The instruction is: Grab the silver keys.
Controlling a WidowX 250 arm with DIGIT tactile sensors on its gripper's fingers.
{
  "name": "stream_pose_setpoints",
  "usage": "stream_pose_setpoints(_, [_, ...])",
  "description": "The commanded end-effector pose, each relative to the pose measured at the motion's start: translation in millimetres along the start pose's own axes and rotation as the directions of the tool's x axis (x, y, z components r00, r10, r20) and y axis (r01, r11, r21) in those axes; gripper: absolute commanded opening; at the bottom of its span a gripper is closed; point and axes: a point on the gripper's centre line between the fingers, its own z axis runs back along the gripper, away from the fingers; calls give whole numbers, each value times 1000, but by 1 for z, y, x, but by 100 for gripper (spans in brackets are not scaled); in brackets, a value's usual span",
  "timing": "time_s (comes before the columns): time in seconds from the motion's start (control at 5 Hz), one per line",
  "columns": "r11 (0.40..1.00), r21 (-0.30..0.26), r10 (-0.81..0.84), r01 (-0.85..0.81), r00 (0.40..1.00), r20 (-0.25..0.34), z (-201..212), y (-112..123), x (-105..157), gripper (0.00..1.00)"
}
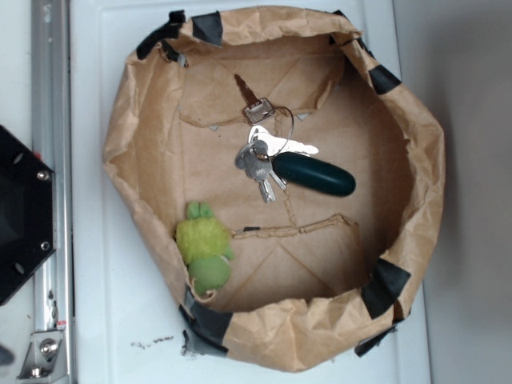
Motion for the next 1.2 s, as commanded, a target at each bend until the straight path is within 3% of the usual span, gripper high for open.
stream_pose_setpoints(0.0, [1000, 0, 0, 0, 1000, 0, 0, 0, 0, 100])
stream_pose_setpoints(0.2, [969, 43, 239, -243, 968, 72, -17, -19, 48, 100])
stream_pose_setpoints(0.4, [915, 66, 393, -399, 916, 83, -42, -45, 96, 100])
stream_pose_setpoints(0.6, [866, 46, 491, -499, 864, 112, -73, -29, 146, 100])
stream_pose_setpoints(0.8, [853, 40, 510, -520, 848, 148, -106, 5, 194, 100])
stream_pose_setpoints(1.0, [846, 28, 517, -532, 832, 201, -130, 54, 174, 100])
